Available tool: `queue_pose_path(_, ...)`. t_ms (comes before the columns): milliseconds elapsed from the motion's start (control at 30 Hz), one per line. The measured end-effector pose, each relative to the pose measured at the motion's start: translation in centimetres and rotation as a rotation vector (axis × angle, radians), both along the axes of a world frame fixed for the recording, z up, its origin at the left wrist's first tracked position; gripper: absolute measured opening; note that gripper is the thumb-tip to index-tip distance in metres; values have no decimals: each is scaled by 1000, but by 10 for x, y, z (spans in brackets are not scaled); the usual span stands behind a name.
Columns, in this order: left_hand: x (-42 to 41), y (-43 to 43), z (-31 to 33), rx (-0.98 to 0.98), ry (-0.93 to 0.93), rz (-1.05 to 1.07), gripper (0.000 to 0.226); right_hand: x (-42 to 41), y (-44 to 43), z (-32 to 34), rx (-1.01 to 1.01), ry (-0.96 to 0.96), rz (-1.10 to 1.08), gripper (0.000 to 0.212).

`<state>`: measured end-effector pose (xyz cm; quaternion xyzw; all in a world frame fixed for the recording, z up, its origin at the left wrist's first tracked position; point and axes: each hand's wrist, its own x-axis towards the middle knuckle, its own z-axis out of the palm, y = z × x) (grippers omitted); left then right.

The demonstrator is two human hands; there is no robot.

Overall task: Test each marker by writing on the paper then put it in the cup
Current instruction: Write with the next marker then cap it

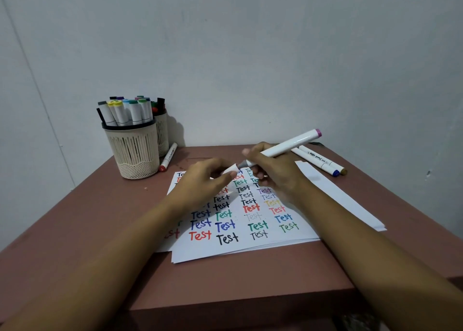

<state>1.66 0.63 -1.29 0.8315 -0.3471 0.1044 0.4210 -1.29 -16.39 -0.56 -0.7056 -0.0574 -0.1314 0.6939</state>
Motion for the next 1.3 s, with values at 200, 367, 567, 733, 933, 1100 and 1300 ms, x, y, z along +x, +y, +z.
queue_pose_path(200,-5,-1,-1,-13,24,-18,11,-3,4,3,140,-17,83,28)
queue_pose_path(367,-5,-3,1,2,33,-13,17,-1,6,2,131,-25,7,43)
queue_pose_path(567,-5,-8,-2,-36,-11,-42,24,1,11,-1,151,-59,-56,35)
queue_pose_path(733,-4,-9,-6,-72,5,-62,22,5,15,-5,243,-61,-54,47)
queue_pose_path(933,-7,-9,-3,-106,20,-65,27,8,17,-7,250,-61,-73,44)
queue_pose_path(1100,-8,-10,-3,-55,-11,-23,22,8,13,-5,198,-32,-56,37)
queue_pose_path(1300,-12,1,7,125,-116,118,34,6,8,6,248,6,-205,39)
